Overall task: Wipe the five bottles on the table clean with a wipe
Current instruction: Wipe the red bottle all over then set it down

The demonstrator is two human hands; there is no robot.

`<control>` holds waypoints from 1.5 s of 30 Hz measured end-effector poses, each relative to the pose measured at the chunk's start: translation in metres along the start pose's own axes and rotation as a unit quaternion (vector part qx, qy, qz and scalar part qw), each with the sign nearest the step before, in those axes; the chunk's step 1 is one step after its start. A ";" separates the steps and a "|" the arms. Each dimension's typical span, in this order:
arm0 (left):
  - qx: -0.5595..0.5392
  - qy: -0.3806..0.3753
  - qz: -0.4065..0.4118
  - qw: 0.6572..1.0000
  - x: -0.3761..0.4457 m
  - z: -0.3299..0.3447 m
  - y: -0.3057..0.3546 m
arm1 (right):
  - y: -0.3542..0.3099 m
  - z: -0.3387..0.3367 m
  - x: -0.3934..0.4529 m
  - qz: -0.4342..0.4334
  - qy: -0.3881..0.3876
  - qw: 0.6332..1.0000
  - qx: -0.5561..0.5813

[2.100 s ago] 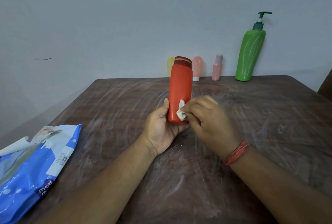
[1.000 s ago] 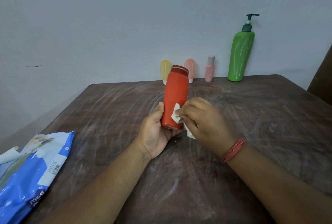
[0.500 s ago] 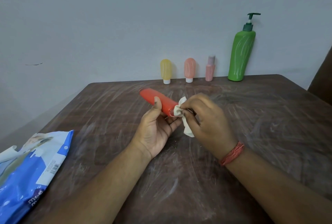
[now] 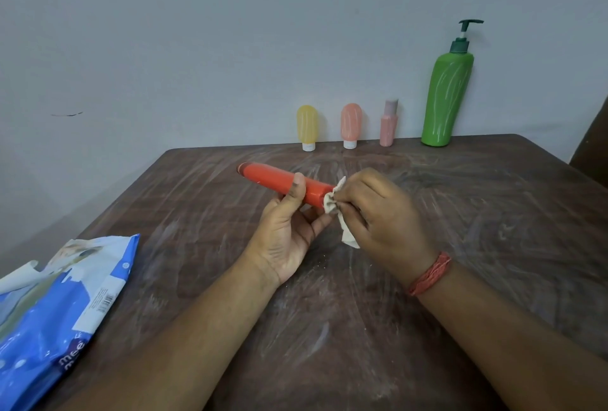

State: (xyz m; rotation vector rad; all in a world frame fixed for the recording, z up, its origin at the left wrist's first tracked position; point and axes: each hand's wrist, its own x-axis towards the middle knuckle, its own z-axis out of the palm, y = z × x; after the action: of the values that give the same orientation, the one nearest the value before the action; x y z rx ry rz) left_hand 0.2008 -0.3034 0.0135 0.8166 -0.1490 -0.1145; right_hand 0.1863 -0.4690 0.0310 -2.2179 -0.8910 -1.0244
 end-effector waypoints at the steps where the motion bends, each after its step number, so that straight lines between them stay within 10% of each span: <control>1: 0.001 -0.002 -0.004 1.000 0.000 0.001 -0.001 | -0.003 0.001 0.000 -0.014 -0.002 1.000 0.003; 45: -0.040 -0.033 -0.015 0.999 -0.001 -0.003 -0.001 | -0.005 -0.001 0.001 -0.055 -0.049 0.997 -0.010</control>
State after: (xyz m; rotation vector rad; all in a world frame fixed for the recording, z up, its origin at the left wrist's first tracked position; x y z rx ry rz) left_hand 0.2001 -0.3015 0.0109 0.7361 -0.1932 -0.1754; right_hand 0.1831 -0.4661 0.0333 -2.2735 -1.0618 -0.9832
